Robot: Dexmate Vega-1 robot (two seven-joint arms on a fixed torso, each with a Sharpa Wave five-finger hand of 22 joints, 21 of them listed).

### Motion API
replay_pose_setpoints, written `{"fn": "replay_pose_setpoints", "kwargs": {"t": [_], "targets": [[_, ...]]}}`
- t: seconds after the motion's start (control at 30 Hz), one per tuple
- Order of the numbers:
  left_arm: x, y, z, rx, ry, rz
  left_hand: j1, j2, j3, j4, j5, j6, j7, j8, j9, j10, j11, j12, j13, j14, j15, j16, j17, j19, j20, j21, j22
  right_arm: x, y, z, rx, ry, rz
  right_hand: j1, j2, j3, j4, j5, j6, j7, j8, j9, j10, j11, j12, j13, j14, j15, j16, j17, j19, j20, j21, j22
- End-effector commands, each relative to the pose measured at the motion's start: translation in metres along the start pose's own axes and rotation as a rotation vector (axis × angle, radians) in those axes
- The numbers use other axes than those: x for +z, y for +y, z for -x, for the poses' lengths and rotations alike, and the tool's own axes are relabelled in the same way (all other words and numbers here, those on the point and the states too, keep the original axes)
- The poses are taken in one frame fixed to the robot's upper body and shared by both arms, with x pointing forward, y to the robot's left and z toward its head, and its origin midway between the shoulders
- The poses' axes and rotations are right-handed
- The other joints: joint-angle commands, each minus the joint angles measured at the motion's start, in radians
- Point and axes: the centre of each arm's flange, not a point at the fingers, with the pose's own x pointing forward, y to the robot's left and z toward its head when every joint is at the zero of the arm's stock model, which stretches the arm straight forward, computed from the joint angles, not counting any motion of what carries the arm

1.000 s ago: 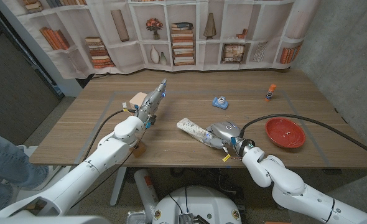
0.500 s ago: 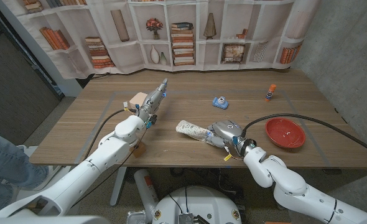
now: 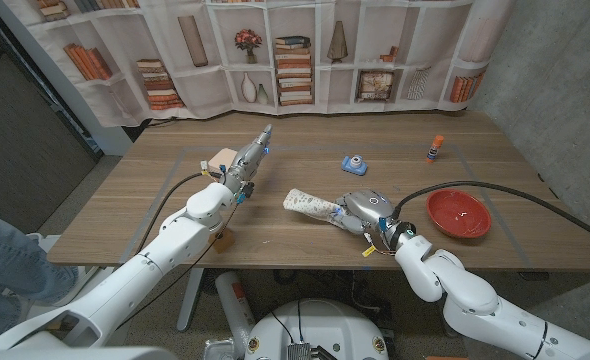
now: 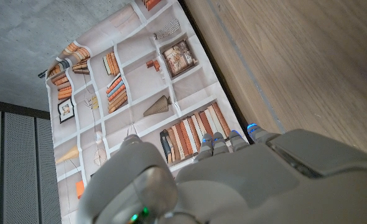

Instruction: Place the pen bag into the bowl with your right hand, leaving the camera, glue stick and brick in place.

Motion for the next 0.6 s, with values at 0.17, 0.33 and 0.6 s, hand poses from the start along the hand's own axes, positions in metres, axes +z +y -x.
{"fn": "replay_pose_setpoints", "kwargs": {"t": [0.17,0.33,0.6], "targets": [[0.002,0.003,0.0,-0.003,-0.005,-0.003,0.004,0.006,-0.006,0.001,-0.002,-0.003,-0.004,-0.002,0.005,-0.006,-0.003,-0.001,0.004,-0.047,-0.008,-0.002,0.004,-0.13,-0.017,-0.001,0.005,-0.001,-0.009,0.001,-0.029,0.0,0.006,0.013,-0.001,0.008,0.001,-0.011,0.013,-0.004,0.005,0.006,0.011,0.0,0.005,0.006,0.011,-0.1,0.004,0.003,0.005,0.001,-0.002,0.001],[0.002,0.003,0.0,-0.001,-0.008,-0.003,0.004,0.006,-0.007,0.001,-0.002,-0.003,-0.004,-0.002,0.005,-0.006,-0.001,-0.001,0.004,-0.047,-0.007,-0.002,0.004,-0.13,-0.016,-0.001,0.005,-0.002,-0.012,0.001,-0.026,0.0,0.005,0.012,-0.001,0.008,0.002,-0.015,0.014,-0.003,0.006,0.007,0.011,0.002,0.004,0.007,0.014,-0.1,0.004,0.004,0.005,0.001,-0.003,0.001],[0.004,0.003,-0.001,-0.007,-0.007,-0.011,0.005,0.007,-0.008,0.001,-0.002,-0.006,-0.002,-0.004,0.005,-0.007,0.001,-0.001,0.004,-0.047,-0.005,-0.002,0.004,-0.13,-0.016,0.0,0.005,-0.006,-0.018,0.001,-0.036,0.004,-0.002,0.014,0.002,0.009,0.004,-0.023,0.021,0.0,0.008,0.008,0.015,0.004,0.004,0.008,0.023,-0.102,0.005,0.005,0.003,0.001,-0.005,0.001]]}}
